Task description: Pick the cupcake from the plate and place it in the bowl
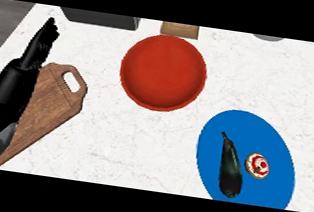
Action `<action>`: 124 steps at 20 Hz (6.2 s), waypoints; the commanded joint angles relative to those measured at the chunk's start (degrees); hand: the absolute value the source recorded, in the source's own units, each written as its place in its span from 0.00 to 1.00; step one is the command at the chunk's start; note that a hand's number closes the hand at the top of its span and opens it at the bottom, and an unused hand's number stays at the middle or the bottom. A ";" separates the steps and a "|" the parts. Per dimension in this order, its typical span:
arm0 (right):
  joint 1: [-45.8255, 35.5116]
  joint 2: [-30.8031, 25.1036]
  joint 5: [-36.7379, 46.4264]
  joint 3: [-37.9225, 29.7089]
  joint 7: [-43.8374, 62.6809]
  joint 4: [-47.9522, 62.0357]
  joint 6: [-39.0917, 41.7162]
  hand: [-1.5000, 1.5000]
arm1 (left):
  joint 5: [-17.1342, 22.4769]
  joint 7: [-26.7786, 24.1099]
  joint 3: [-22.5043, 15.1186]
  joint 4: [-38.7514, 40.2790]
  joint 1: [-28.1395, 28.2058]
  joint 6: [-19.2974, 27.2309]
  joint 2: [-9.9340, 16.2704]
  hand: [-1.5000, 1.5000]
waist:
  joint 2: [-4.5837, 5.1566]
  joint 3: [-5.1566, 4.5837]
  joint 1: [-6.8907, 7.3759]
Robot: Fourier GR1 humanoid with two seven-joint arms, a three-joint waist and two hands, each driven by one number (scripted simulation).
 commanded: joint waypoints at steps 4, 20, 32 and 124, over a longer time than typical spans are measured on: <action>9.27 -0.27 1.38 16.37 -1.37 -2.81 17.92 1.00 | 5.27 4.36 -0.52 2.49 4.13 -0.43 -4.96 0.50 | -0.14 -1.52 -1.01; 38.47 -3.10 7.14 1.89 -36.71 -11.61 13.75 0.00 | 8.82 9.00 0.67 10.05 2.69 -2.56 -14.12 0.50 | -0.63 -1.51 -2.68; 34.19 -12.76 8.49 -0.49 -5.02 -20.73 16.07 0.00 | 7.18 10.38 1.44 8.27 3.83 -4.32 -14.80 0.50 | -0.53 -1.55 -1.67; 5.35 31.67 51.83 28.81 7.08 5.46 -25.51 1.00 | -8.68 14.30 11.66 6.91 4.26 -18.53 -29.82 0.50 | -1.01 -1.70 3.56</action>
